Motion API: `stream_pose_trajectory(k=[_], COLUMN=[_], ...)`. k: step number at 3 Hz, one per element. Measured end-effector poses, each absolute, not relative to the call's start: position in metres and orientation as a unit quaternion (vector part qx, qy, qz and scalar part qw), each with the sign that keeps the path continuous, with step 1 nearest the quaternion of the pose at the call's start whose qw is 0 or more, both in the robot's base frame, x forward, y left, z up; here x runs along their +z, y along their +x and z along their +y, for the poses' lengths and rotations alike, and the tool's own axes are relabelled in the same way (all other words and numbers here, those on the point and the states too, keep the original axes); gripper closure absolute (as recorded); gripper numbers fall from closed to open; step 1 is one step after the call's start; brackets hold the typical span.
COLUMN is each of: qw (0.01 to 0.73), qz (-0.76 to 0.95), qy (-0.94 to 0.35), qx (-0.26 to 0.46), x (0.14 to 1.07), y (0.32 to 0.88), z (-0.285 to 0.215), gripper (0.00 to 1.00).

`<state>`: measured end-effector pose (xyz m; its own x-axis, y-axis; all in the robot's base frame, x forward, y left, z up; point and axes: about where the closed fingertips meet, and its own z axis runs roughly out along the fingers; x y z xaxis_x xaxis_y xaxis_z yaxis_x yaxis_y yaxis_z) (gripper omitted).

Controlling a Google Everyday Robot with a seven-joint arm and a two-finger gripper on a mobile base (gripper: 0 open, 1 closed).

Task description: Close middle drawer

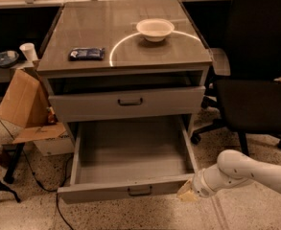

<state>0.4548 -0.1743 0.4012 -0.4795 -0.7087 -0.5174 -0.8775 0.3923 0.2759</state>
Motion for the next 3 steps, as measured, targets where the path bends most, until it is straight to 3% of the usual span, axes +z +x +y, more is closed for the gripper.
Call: stream_pose_trajectory(k=[1,3], qw=[0.16,0.189], qz=[0.819,0.824], qy=[-0.484,-0.476], qx=[0.263,0.243], x=[0.397,0.397], y=[0.457,0.509], z=[-0.175,-0.163], gripper=[1.0,0.58])
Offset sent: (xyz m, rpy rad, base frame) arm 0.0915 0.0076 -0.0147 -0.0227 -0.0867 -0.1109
